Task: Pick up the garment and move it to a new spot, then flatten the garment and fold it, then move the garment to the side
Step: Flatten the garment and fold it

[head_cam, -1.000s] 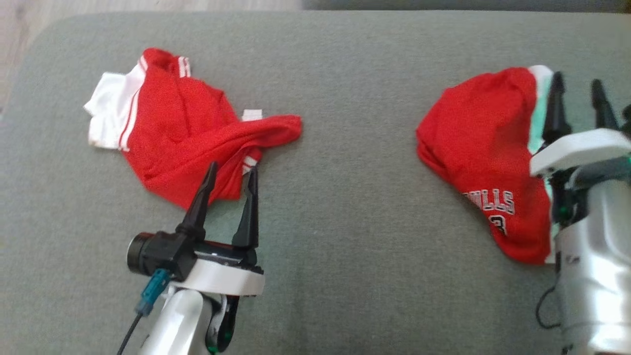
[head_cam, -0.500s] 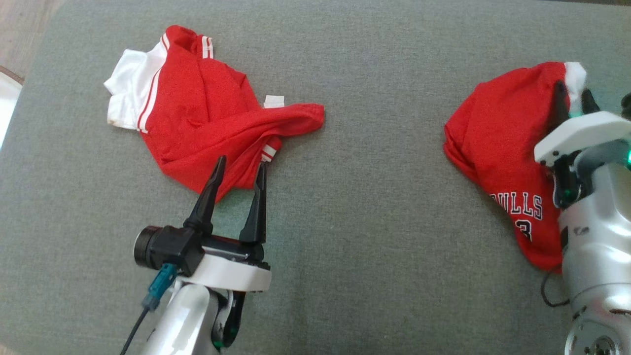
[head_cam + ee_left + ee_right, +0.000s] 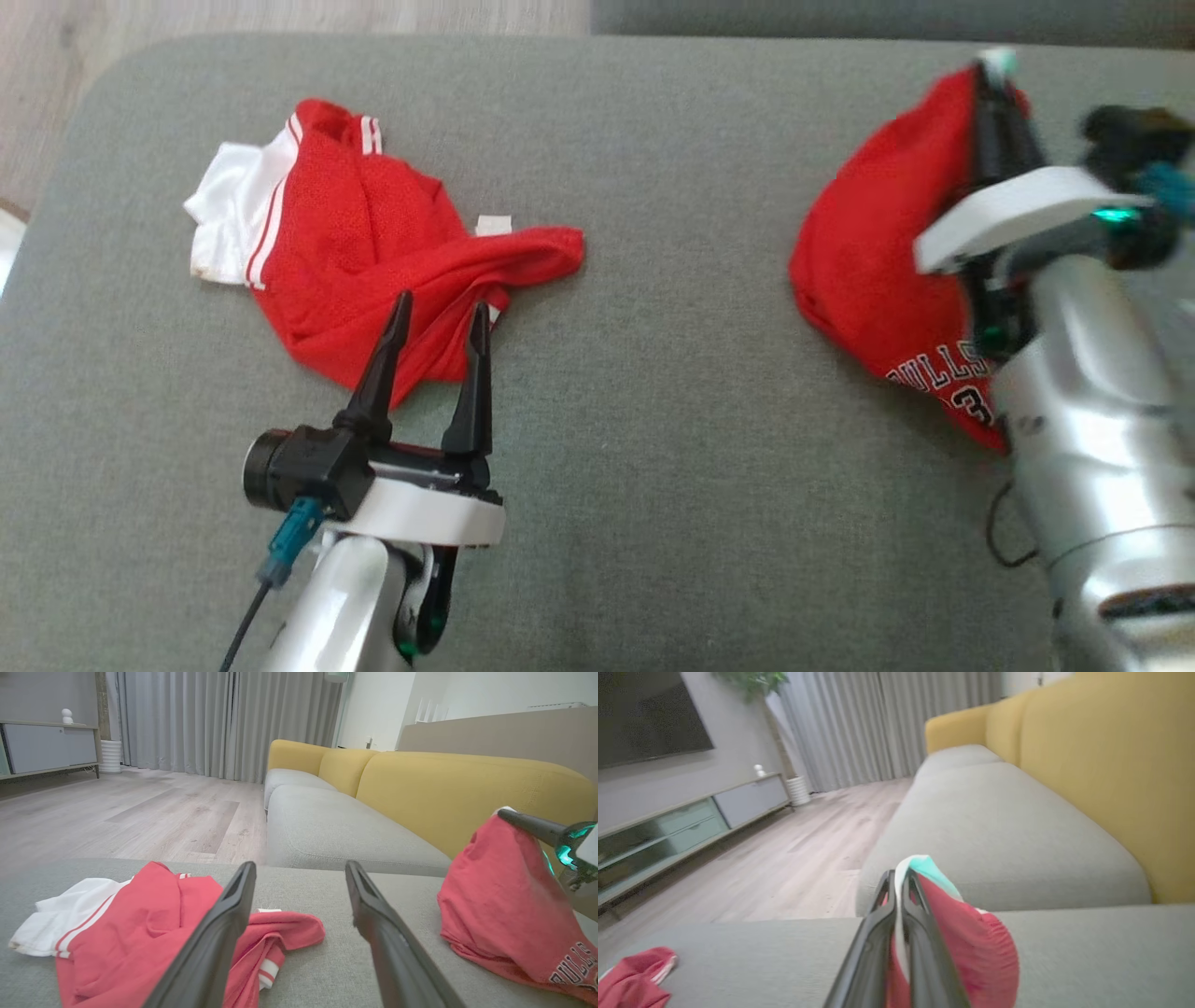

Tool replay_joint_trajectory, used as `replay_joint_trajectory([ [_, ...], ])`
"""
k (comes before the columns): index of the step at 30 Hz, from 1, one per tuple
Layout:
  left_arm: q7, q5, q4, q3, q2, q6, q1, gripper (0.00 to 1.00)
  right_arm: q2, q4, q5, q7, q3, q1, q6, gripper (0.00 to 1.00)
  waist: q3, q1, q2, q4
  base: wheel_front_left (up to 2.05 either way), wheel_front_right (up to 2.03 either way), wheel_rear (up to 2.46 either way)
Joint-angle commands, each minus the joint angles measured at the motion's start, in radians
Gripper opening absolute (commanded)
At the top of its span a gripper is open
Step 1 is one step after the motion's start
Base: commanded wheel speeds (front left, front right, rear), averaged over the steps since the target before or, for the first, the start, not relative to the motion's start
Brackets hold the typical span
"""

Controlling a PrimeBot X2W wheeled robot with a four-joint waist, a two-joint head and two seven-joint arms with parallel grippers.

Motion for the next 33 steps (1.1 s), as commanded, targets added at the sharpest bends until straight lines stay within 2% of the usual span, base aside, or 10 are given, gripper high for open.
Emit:
replay_joint_trajectory([
  [1,-0.010,-0.003,-0.035,0.036,0.002,0.005,0.000,1.00,0.026,-0.066,0.022,-0.016,0.087,0.012,-0.001,0.00,-0.026,0.0001,0.0000,-0.012,0.00,0.00,0.00],
  [10,-0.010,-0.001,-0.031,0.061,0.002,0.002,0.043,1.00,0.051,-0.305,0.176,0.114,0.678,0.253,-0.001,0.00,-0.092,0.0001,0.0000,-0.032,0.00,0.00,0.00],
  [15,-0.010,0.001,-0.034,0.075,0.002,-0.001,0.060,1.00,0.040,-0.314,0.228,0.177,0.882,0.350,-0.001,0.00,-0.112,0.0001,0.0000,-0.051,0.00,0.00,0.00],
  [16,-0.010,0.002,-0.035,0.078,0.002,-0.003,0.063,1.00,0.039,-0.308,0.231,0.177,0.904,0.358,-0.001,0.60,-0.115,0.0001,0.0000,-0.057,0.00,0.00,0.00],
  [17,-0.010,0.004,-0.035,0.081,0.002,-0.005,0.066,1.00,0.038,-0.299,0.236,0.178,0.920,0.364,-0.001,1.00,-0.118,0.0001,0.0000,-0.063,0.00,0.00,0.00],
  [18,-0.010,0.006,-0.035,0.084,0.002,-0.007,0.069,1.00,0.038,-0.293,0.236,0.173,0.931,0.366,-0.001,1.00,-0.121,0.0001,0.0000,-0.070,0.00,0.00,0.00],
  [20,-0.010,0.010,-0.036,0.089,0.002,-0.009,0.073,1.00,0.037,-0.286,0.249,0.150,0.921,0.366,-0.001,1.00,-0.126,0.0001,0.0000,-0.085,0.00,0.00,0.00],
  [24,-0.010,0.014,-0.042,0.100,0.002,-0.011,0.080,1.00,0.014,-0.286,0.257,0.072,0.808,0.352,-0.001,1.00,-0.140,0.0001,0.0000,-0.119,0.00,0.00,0.00],
  [29,-0.010,0.018,-0.059,0.102,0.002,-0.011,0.087,1.00,-0.041,-0.317,0.200,-0.014,0.566,0.359,-0.001,1.00,-0.152,0.0001,0.0000,-0.152,0.00,0.00,0.00],
  [33,-0.010,0.018,-0.075,0.103,0.002,-0.008,0.092,1.00,-0.052,-0.368,0.127,-0.039,0.341,0.418,-0.001,1.00,-0.155,0.0001,0.0000,-0.167,0.00,0.00,0.00],
])
